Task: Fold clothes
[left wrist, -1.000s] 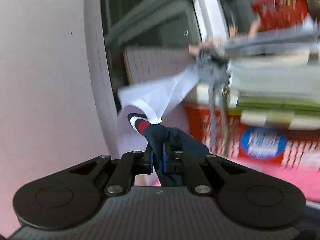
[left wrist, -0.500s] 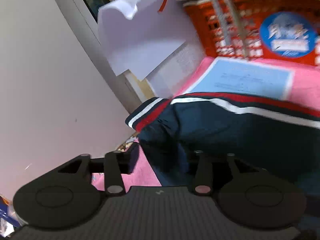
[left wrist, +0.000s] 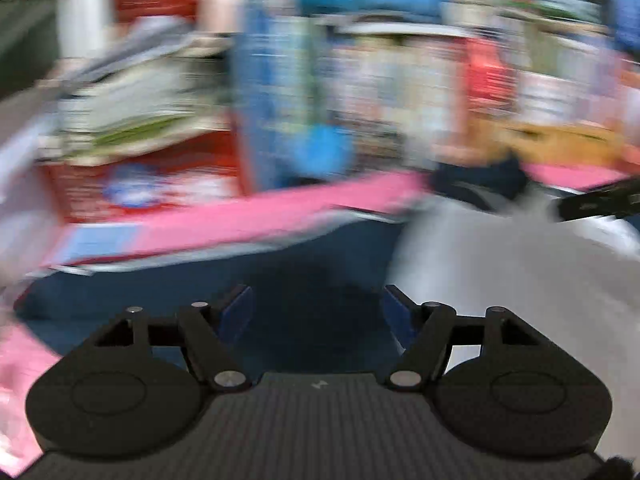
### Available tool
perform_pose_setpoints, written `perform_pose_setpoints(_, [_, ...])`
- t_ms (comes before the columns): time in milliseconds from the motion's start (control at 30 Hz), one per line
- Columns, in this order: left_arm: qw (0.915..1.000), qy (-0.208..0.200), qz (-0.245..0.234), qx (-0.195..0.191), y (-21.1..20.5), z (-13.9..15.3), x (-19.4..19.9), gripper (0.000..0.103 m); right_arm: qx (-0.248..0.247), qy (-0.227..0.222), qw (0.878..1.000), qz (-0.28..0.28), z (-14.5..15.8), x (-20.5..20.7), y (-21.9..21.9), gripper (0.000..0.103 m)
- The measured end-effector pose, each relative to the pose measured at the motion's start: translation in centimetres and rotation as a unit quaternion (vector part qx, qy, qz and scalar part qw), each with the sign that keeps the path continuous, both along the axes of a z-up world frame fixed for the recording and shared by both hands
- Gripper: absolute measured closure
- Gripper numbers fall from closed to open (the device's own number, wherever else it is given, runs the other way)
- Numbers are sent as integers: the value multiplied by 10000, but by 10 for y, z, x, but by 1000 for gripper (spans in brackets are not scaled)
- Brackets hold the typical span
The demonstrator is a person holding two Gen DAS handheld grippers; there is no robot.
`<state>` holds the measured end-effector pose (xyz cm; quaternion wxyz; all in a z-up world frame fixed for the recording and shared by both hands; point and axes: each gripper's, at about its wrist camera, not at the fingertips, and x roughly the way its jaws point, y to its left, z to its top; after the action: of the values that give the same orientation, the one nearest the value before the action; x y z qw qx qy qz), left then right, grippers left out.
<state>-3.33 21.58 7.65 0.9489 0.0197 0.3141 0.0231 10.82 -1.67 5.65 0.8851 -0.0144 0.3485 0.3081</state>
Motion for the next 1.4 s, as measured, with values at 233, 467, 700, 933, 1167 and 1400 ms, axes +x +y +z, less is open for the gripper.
perform_pose_setpoints(233, [9896,365,-1381,151,-91,-23,-18,32,-494,-197,9879,1457,-7,-115,-41,0])
perform_pose_setpoints(467, [9977,609,-214,213,-36,-49,7,17,-867,-729,9855,1267,-6,-158,-83,0])
perform_pose_setpoints(700, [9979,240,339,494,-13,-18,-45,37,-1115,-1228,9817,933,-1,-196,-129,8])
perform_pose_setpoints(933, [9769,-182,-2089,424,-105,5,-165,15,-1488,-2167,9337,2432,-7,-322,-123,0])
perform_pose_setpoints(1167, [9584,200,-2685,945,-148,-40,-191,12,-1975,-2625,8925,3092,-37,-370,-84,0])
perform_pose_setpoints(1400, [9656,524,-2454,686,-105,-56,-192,0,-1676,-1450,9596,1735,-54,-307,-192,0])
